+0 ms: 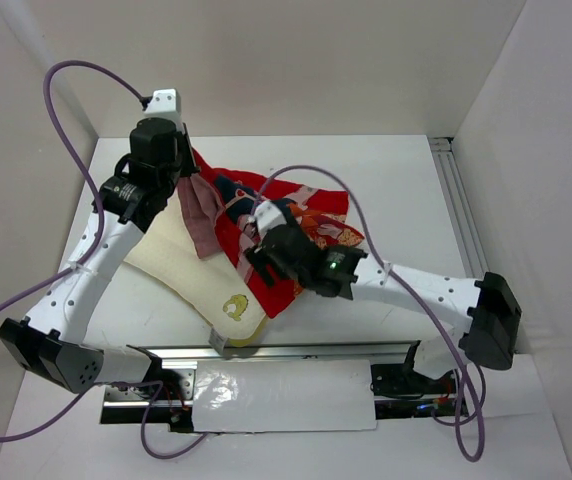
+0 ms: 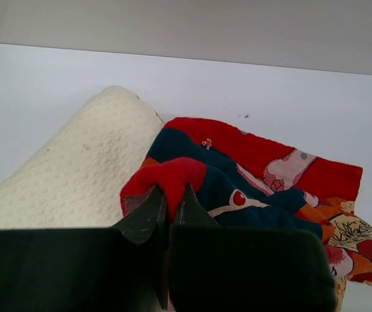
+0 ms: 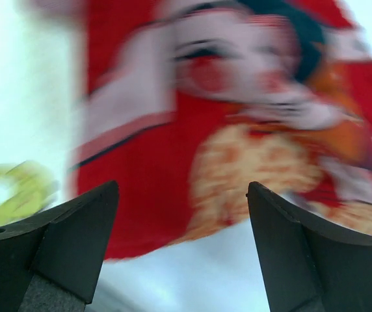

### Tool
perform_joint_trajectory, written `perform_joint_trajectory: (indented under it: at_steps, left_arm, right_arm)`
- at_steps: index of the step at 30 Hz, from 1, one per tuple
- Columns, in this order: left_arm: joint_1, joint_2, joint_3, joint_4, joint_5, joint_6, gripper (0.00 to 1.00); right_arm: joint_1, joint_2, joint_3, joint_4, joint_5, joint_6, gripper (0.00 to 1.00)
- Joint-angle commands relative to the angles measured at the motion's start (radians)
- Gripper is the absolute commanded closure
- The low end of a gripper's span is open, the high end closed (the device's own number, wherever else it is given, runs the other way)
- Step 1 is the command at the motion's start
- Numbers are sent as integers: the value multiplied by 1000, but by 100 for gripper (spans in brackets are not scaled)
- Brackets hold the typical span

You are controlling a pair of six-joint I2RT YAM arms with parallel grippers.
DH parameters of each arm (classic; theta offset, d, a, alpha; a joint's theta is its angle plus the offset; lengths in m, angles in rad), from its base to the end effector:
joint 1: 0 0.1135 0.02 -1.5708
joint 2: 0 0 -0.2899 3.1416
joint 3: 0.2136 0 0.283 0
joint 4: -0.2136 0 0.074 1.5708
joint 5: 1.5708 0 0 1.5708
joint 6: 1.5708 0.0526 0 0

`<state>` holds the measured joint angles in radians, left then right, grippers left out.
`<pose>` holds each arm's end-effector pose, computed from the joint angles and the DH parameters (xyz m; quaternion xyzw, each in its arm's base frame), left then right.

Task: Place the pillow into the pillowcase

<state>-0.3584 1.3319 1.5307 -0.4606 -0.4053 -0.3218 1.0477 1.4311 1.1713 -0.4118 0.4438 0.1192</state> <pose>0.3152 -0.0959 0.4769 -0.1083 0.7792 -0.0484 0.6154 0.1981 0.2984 0.3119 -0.3078 0.8284 0.0681 0.4630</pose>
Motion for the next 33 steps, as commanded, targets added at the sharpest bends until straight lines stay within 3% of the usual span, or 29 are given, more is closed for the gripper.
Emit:
perform_joint_trajectory:
  at_steps: [1,3,6,10,11,12,16,17,19,20,25,29,31,33]
  left_arm:
    - [6,-16,2,50,8,-22,100]
    - [6,-16,2,50,8,-22,100]
    - [6,-25,2,40,-3,-22,100]
    - [6,-34,-17,40,-3,-22,100]
    - [6,-34,-17,40,-3,-22,100]
    - [6,-34,-17,40,-3,-22,100]
    - [6,-34,-17,40,-3,-22,100]
    - [6,-34,-6,40,-3,-22,100]
    - [6,-25,-6,40,-3,-22,100]
    - [6,-25,5,40,-3,-22,100]
    - [6,-25,81,40,45,-3,100]
    - [15,-25,180,52,106,6,100]
    - [15,-25,235,62,129,15,100]
    - [15,-25,297,71,186,39,100]
  right_arm:
    - [83,37,7,2,-80,-44,13]
    - [129,58,7,-10,-122,-44,13]
    - [179,81,-4,-44,-67,-6,13]
    - [170,101,-48,-33,-27,37,12]
    - [155,120,-48,-33,-27,37,16]
    - [128,135,-48,-33,-36,62,27]
    - [104,135,-29,-67,30,103,57]
    - [95,121,-29,-67,54,114,75]
    - [86,68,-29,-76,133,135,97]
    - [72,45,-29,-76,163,148,100]
    - [9,-151,49,-20,389,134,100]
    - [-77,-293,112,129,400,33,100]
    - [-124,-348,169,270,400,-97,100]
    - [-155,-328,264,303,380,-226,100]
